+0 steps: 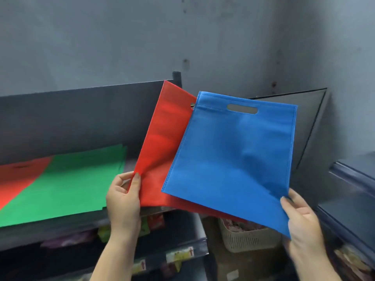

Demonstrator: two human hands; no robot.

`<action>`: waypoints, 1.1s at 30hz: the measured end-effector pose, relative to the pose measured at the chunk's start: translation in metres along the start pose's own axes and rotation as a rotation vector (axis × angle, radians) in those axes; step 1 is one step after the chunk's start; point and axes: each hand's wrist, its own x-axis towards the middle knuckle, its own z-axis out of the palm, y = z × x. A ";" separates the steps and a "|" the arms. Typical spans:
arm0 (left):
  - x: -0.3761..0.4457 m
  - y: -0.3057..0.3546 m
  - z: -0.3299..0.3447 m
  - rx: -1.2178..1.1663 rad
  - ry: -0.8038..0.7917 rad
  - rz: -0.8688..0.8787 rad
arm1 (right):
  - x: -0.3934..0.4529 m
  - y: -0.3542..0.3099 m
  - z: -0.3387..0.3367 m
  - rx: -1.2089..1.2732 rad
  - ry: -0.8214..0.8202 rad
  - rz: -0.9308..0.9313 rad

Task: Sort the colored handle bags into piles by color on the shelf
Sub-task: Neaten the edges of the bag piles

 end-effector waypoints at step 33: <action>0.197 0.083 -0.448 0.250 0.377 -0.016 | -0.222 0.148 0.426 0.148 -0.548 0.173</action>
